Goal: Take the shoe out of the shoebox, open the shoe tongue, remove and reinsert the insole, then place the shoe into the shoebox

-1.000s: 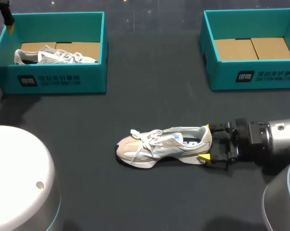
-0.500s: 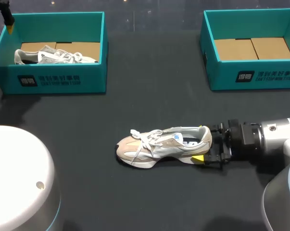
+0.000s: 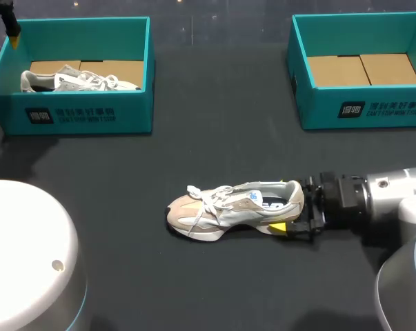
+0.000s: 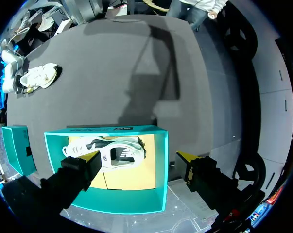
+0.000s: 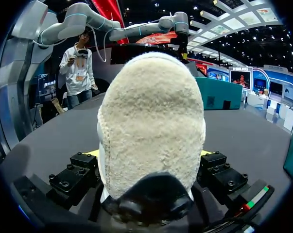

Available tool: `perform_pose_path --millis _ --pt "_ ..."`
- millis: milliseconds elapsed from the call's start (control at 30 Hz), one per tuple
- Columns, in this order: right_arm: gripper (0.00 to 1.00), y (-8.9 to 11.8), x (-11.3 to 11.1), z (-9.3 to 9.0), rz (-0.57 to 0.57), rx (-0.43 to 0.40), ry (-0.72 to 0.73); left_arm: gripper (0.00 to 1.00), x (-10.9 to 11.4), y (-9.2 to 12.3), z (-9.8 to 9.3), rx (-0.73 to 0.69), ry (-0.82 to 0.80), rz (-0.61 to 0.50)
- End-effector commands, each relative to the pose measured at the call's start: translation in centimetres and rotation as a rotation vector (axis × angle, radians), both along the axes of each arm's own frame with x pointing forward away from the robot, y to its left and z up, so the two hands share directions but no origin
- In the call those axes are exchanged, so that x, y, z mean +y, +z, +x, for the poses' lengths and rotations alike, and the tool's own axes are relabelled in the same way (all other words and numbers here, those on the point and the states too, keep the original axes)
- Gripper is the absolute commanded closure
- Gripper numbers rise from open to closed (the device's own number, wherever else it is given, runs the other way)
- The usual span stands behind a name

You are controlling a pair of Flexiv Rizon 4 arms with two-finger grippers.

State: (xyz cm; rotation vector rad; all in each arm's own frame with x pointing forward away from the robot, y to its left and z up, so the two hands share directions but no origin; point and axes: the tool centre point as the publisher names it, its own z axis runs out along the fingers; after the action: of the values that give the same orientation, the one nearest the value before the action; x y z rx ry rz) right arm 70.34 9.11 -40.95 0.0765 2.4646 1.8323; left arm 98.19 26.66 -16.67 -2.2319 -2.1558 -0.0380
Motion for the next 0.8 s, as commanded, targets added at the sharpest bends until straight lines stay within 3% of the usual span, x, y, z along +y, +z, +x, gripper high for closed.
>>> perform_pose_path --millis 33,67,100,800 --pt "0.51 -0.25 0.56 0.09 -0.003 -0.001 0.0 0.0 0.03 0.03 -0.01 0.0 -0.001 0.002" --pt "0.86 -0.25 0.65 0.1 -0.004 -0.002 0.001 0.0 0.03 0.03 -0.01 0.0 -0.001 0.002" --pt "1.0 -0.25 0.71 0.1 -0.004 -0.002 0.002 0.0 0.03 0.03 -0.01 0.0 -0.001 0.002" --pt "1.0 -0.06 1.0 0.24 0.001 -0.007 -0.001 0.0 0.03 0.03 -0.01 0.0 -0.001 0.002"
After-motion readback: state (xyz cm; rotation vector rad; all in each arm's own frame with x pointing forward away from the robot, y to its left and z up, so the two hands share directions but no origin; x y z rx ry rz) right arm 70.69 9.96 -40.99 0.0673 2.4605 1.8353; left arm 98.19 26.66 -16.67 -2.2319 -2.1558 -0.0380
